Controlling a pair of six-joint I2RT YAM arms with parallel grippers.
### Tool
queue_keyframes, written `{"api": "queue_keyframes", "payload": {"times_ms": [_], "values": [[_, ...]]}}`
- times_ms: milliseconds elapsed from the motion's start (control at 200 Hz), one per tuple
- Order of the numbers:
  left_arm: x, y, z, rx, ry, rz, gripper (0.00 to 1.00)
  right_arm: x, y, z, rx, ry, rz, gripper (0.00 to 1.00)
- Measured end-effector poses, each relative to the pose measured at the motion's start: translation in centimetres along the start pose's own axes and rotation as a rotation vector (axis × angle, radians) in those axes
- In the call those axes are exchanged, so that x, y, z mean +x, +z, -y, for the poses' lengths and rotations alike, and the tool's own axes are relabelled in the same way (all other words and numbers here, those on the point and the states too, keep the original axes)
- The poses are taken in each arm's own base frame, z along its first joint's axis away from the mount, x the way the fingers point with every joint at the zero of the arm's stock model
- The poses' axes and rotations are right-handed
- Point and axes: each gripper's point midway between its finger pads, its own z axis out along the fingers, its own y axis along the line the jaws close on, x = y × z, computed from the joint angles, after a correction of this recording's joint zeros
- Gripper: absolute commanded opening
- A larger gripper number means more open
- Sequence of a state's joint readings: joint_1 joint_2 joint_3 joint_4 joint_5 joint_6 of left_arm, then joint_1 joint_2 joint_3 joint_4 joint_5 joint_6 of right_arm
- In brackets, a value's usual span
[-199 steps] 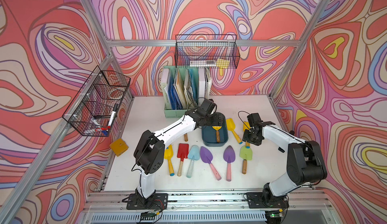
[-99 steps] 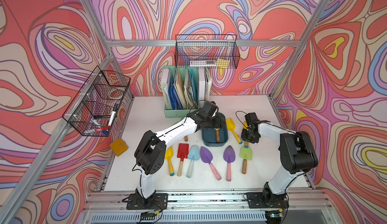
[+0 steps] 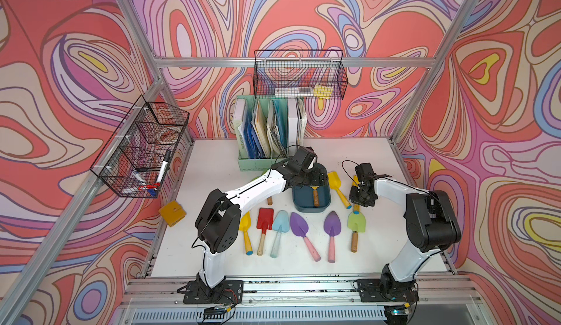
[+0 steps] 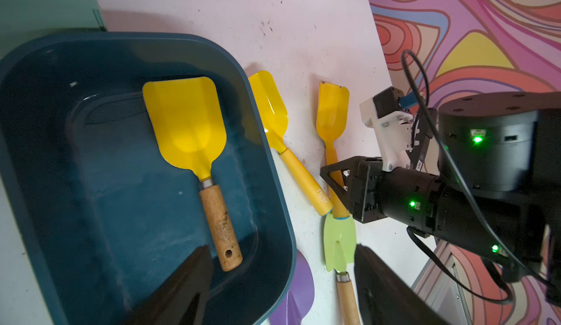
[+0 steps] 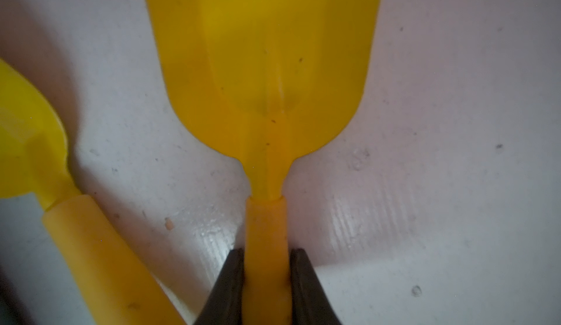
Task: Put the shovel into the storage box
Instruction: Pick up the shovel from the center of the board, then place the shovel in the storage box.
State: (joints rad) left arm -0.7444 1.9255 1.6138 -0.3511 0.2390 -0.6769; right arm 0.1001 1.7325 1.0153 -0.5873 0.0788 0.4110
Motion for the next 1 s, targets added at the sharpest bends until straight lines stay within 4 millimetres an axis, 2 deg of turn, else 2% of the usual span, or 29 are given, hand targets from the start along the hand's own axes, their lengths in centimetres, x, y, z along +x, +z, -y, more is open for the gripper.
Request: {"api": "queue_keyframes", "payload": {"times_ms": [85, 275, 371, 551, 741, 876, 1001], "values": [[-0.2, 0.1, 0.6, 0.016, -0.001, 0.0, 0.78, 0.0, -1.0, 0.1, -0.004, -0.017, 0.01, 0.0], [-0.1, 0.7, 0.6, 0.02, -0.011, -0.012, 0.75, -1.2, -5.9, -0.9, -0.096, -0.065, 0.111, 0.0], [-0.4, 1.2, 0.7, 0.023, -0.014, -0.012, 0.74, -1.0, -7.7, -1.5, -0.147, -0.096, 0.13, 0.0], [-1.5, 2.2, 1.4, 0.039, -0.016, 0.0, 0.72, 0.4, -9.5, -3.1, -0.199, -0.166, 0.097, 0.0], [-2.6, 2.3, 2.5, 0.058, -0.006, 0.023, 0.7, 1.1, -11.8, -6.8, -0.254, -0.252, 0.103, 0.0], [-2.6, 2.4, 2.8, 0.056, 0.0, 0.027, 0.67, 1.4, -13.1, -9.1, -0.29, -0.283, 0.116, 0.0], [-2.4, 2.8, 2.2, 0.032, 0.0, 0.025, 0.63, 1.7, -13.4, -10.5, -0.306, -0.299, 0.113, 0.0]]}}
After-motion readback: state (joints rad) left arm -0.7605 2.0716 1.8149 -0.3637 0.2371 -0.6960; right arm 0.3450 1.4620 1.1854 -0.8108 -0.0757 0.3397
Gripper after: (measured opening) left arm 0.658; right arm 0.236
